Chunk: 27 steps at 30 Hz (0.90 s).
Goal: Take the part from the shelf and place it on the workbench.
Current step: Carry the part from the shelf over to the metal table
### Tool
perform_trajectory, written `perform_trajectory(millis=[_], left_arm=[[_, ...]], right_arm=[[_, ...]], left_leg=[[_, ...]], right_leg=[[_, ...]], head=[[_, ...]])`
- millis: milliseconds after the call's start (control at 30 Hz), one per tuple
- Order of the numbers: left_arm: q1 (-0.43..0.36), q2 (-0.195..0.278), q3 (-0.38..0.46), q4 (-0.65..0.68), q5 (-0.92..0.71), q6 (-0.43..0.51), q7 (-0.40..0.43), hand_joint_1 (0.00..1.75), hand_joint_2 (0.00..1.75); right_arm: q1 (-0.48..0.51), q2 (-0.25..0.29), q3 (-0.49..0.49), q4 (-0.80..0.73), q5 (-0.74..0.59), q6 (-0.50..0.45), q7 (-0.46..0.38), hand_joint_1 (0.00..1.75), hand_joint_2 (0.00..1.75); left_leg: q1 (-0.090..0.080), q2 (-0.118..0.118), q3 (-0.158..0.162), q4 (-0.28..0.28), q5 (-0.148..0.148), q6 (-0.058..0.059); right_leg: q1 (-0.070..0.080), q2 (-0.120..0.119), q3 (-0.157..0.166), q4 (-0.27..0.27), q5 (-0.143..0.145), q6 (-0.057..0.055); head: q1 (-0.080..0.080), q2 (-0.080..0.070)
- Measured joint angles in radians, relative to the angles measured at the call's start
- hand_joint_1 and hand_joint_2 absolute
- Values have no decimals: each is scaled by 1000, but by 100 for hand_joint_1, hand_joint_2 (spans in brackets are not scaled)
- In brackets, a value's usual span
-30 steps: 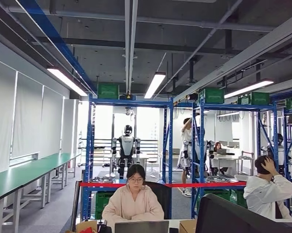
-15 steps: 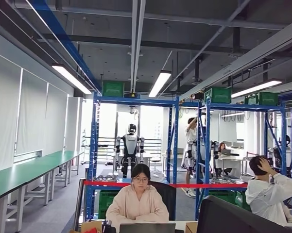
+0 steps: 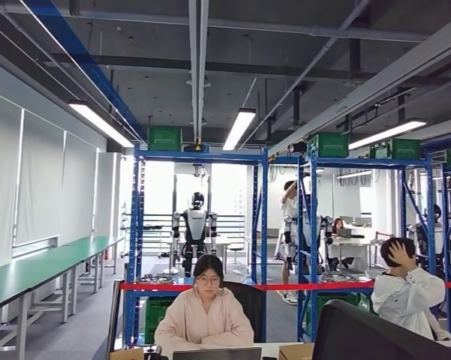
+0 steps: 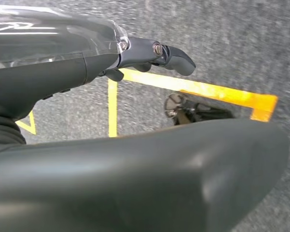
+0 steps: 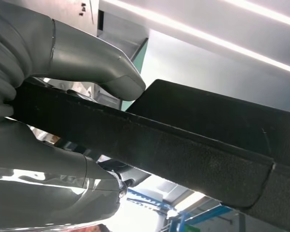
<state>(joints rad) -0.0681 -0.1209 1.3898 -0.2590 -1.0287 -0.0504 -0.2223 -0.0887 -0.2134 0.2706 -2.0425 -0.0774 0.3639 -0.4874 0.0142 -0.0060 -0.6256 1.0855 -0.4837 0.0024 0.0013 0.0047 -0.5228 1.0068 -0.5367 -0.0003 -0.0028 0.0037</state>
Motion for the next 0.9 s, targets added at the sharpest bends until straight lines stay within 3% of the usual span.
perform_trajectory(millis=[33, 133, 200, 300, 333, 367, 400, 467, 500, 533, 633, 700, 733, 800, 833, 867, 900], left_arm=[[-1, 0, 0, 0, 0, -1, -1, 0, 175], [-1, 0, 0, 0, -2, 0, -1, 0, 175], [0, 0, 0, 0, -6, 3, 0, 0, 175], [-1, 0, 0, 0, -10, 6, 7, 0, 175], [0, 0, 0, 0, -10, 6, 8, 0, 175], [0, 0, 0, 0, -11, 6, 8, 0, 175], [1, 0, -1, 0, -11, 6, 8, 0, 175], [1, 0, -1, 0, -11, 7, 8, 0, 175], [0, -1, -1, 0, -12, 7, 8, 0, 175], [-1, -1, -1, 0, -12, 7, 8, 0, 175], [-2, -2, -2, 0, -14, 6, 8, 0, 175], [-4, -3, -2, 0, -18, 6, 8, 0, 175], [-5, -3, -2, 0, -19, 6, 8, 0, 175], [-5, -3, -3, 0, -24, 5, 10, 0, 175], [-4, -3, -4, 0, -30, 4, 12, 0, 175], [-3, -3, -6, 0, -36, 3, 15, 0, 175], [-3, -3, -9, 0, -42, 2, 18, 0, 175]], right_arm=[[1, -2, -3, 0, -2, 2, -2, 175, 175], [2, -8, -10, 0, -6, 10, -5, 175, 175], [2, -11, -17, -1, -9, 19, -8, 175, 175], [6, -16, -28, -2, -10, 26, -12, 175, 175], [9, -17, -31, -2, -10, 28, -12, 175, 175], [11, -17, -32, -2, -10, 29, -13, 175, 175], [12, -19, -33, -2, -10, 30, -14, 175, 175], [12, -23, -36, -3, -10, 32, -15, 175, 175], [12, -25, -38, -3, -10, 33, -16, 175, 175], [12, -26, -40, -3, -10, 34, -16, 175, 175], [11, -30, -45, -5, -10, 36, -17, 175, 175], [5, -32, -47, -6, -10, 41, -17, 175, 175], [-1, -32, -47, -6, -10, 43, -17, 175, 175], [-19, -32, -47, -4, 3, 40, -15, 175, 175], [-31, -32, -46, -2, 17, 31, -12, 175, 175], [-47, -32, -46, 2, 36, 18, -7, 175, 175], [-66, -32, -47, 7, 56, 3, 1, 175, 175]], left_leg=[[-2, 0, 12, -29, 4, 5], [-2, -1, 19, -43, -9, 20], [3, 0, 27, -49, -12, 29], [4, 0, 38, -51, -21, 37], [5, 0, 43, -51, -26, 37], [5, -1, 49, -51, -31, 36], [5, -1, 58, -51, -37, 35], [4, -3, 78, -53, -50, 29], [3, -4, 84, -53, -56, 25], [2, -5, 87, -55, -60, 20], [2, -3, 92, -64, -65, 4], [2, -2, 81, -30, -90, -3], [2, -2, 57, 20, -115, -5], [2, -2, -21, 161, -168, -10], [2, -2, -55, 212, -177, -11], [2, -2, -73, 228, -166, -12], [2, -2, -72, 205, -134, -12]], right_leg=[[1, 0, 2, 0, -5, 5], [0, 0, 4, 0, -14, 21], [-3, 0, -15, 48, -43, 32], [-8, -1, -125, 244, -116, 44], [-9, -1, -157, 288, -119, 46], [-10, -1, -170, 292, -100, 47], [-10, -1, -164, 257, -62, 47], [-8, -1, -116, 124, 26, 41], [-5, -1, -94, 69, 49, 35], [-3, -1, -81, 36, 57, 30], [-2, 0, -72, 16, 48, 13], [-6, -2, -62, 4, 48, 1], [-9, -3, -57, 0, 47, -5], [-8, -5, -52, -1, 42, -12], [-7, -4, -49, -1, 39, -13], [-7, -2, -45, -1, 36, -13], [-7, -1, -39, 0, 31, -12]], head=[[0, 0], [0, 0], [0, 0], [0, 0], [0, 0], [0, 0], [0, 0], [0, 0], [0, 0], [0, 0], [0, 1], [0, 0], [0, 0], [0, 0], [0, 0], [0, 0], [0, 0]])
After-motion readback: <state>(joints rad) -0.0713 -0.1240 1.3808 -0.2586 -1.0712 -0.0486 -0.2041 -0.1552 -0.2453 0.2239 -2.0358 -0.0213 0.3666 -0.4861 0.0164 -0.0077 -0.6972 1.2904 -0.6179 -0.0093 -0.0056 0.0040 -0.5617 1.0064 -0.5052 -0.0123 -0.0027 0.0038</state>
